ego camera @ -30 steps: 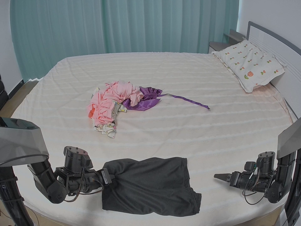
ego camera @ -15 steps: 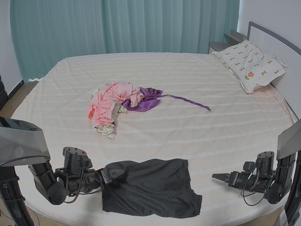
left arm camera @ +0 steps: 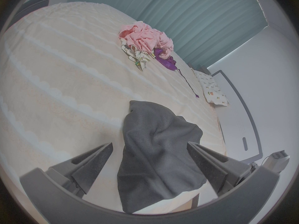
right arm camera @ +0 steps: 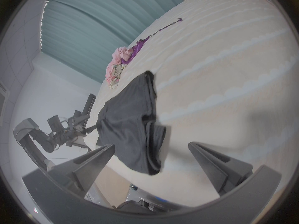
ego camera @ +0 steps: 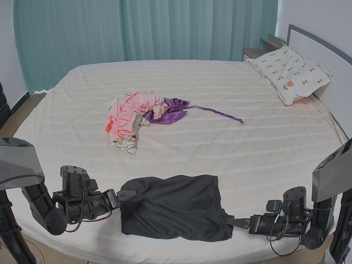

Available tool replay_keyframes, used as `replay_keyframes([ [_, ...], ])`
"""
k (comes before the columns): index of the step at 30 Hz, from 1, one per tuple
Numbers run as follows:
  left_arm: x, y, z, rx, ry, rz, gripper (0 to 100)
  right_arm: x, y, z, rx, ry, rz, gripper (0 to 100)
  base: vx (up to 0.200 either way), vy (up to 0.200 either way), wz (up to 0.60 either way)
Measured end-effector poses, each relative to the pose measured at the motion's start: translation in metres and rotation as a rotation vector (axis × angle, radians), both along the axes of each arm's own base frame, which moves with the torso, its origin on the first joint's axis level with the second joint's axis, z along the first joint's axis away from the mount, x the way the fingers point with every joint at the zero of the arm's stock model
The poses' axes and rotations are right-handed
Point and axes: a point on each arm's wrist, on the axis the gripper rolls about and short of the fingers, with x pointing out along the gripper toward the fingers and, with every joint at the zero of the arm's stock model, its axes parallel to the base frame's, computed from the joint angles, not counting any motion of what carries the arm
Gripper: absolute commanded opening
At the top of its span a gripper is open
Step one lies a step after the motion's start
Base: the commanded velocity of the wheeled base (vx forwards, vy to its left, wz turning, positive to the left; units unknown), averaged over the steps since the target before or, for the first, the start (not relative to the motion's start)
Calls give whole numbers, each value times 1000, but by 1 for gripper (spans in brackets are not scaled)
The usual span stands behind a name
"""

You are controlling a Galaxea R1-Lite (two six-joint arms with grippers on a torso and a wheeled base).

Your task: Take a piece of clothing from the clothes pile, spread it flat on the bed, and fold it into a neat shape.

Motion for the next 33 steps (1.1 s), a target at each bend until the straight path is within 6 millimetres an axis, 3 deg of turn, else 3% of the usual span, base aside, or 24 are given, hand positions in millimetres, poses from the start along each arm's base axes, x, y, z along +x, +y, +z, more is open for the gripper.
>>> replay_keyframes([
  [8, 8, 17, 8, -44, -26, 32, 100, 6, 17, -7, 0, -14, 45, 100, 0, 0, 0],
  [9, 9, 18, 9, -46, -30, 35, 100, 8, 19, -8, 3, -21, 46, 0, 0, 0, 0],
  [15, 11, 19, 9, -49, -35, 42, 100, 13, 26, -16, -7, -21, 56, 0, 0, 0, 0],
  [24, 6, 17, 5, -45, -8, 20, 100, 2, 22, -21, -42, 28, 68, 0, 0, 0, 0],
  [32, -15, 16, -4, -38, 26, -174, 100, -6, 15, -20, -57, 55, 65, 0, 0, 0, 0],
  [33, -18, 16, -5, -31, 28, -188, 100, -6, 15, -20, -57, 55, 65, 100, 0, 0, 0],
])
